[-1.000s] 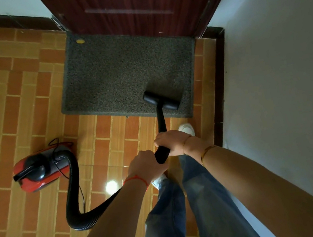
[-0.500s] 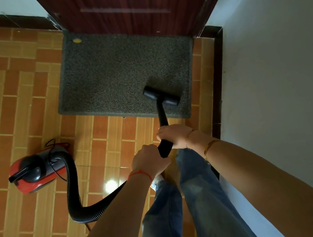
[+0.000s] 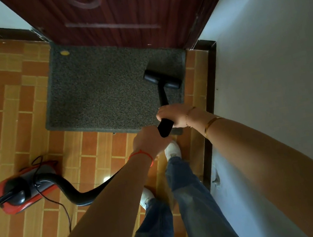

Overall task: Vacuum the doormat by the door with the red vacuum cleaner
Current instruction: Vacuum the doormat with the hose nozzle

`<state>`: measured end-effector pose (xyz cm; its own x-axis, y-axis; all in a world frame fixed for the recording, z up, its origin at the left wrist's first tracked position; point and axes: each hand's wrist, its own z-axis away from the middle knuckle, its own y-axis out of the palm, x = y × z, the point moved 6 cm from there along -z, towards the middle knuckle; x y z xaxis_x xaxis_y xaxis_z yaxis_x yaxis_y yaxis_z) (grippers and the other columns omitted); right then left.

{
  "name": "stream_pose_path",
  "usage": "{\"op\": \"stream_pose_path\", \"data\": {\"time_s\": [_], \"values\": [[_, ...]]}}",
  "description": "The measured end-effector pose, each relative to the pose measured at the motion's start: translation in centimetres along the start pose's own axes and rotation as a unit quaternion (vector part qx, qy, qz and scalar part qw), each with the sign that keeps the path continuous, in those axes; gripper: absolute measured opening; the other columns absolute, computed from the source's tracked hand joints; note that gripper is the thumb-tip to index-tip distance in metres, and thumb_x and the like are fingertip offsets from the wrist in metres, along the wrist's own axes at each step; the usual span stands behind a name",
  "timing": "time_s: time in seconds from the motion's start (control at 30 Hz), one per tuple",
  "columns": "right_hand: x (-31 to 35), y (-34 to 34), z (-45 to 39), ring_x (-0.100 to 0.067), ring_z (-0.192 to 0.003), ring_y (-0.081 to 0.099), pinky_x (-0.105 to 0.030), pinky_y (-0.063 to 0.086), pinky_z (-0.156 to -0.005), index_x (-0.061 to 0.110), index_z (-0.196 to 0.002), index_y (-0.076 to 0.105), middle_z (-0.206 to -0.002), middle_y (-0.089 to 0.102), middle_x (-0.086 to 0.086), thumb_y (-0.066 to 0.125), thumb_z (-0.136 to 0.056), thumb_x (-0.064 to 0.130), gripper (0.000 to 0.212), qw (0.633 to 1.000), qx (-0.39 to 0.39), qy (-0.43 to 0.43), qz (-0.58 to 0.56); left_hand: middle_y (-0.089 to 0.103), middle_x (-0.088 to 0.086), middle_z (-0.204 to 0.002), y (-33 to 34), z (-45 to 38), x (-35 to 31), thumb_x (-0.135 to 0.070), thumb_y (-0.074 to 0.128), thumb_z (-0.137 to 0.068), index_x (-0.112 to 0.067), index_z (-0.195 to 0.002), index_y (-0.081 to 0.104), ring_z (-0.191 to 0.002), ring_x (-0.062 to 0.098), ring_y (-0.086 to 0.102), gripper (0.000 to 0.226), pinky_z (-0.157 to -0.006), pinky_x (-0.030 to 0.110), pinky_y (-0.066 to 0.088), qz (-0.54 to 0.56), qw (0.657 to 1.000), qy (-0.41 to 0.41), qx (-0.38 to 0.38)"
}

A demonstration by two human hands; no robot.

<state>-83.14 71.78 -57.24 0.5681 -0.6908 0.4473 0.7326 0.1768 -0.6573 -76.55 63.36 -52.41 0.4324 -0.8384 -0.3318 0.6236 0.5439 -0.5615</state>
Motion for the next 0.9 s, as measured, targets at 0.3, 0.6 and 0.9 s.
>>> {"op": "stream_pose_path", "data": {"time_s": [0.3, 0.6, 0.9], "values": [[-7.0, -6.2, -2.4, -0.007, -0.07, 0.044, -0.023, 0.034, -0.066, 0.026, -0.068, 0.035, -0.081, 0.045, 0.008, 0.054, -0.09, 0.007, 0.035, 1.0, 0.005, 0.019, 0.013, 0.055, -0.002, -0.058, -4.3, -6.3, -5.1, -0.032, 0.062, -0.078, -0.018, -0.063, 0.049, -0.055, 0.016, 0.057, 0.024, -0.05, 0.023, 0.042, 0.008, 1.0, 0.004, -0.024], [-8.5, -8.0, -4.1, -0.005, -0.07, 0.047, -0.021, 0.036, -0.064, 0.023, -0.077, 0.043, -0.09, 0.05, 0.006, 0.054, -0.091, 0.009, 0.022, 1.0, 0.012, 0.016, 0.018, 0.053, -0.004, -0.062, -6.6, -8.5, -5.6, -0.036, 0.064, -0.077, -0.021, -0.065, 0.047, -0.054, 0.011, 0.053, 0.025, -0.047, 0.021, 0.04, -0.026, 0.999, 0.01, -0.031], [-6.6, -6.9, -3.5, -0.015, -0.083, 0.059, -0.03, 0.05, -0.076, 0.019, -0.087, 0.049, -0.099, 0.057, 0.001, 0.059, -0.089, 0.011, 0.012, 1.0, 0.015, 0.021, -0.003, 0.053, -0.004, -0.058, -6.1, -6.8, -4.5, -0.036, 0.063, -0.078, -0.019, -0.063, 0.048, -0.054, 0.014, 0.056, 0.027, -0.046, 0.021, 0.039, -0.012, 1.0, 0.014, -0.022]]}}
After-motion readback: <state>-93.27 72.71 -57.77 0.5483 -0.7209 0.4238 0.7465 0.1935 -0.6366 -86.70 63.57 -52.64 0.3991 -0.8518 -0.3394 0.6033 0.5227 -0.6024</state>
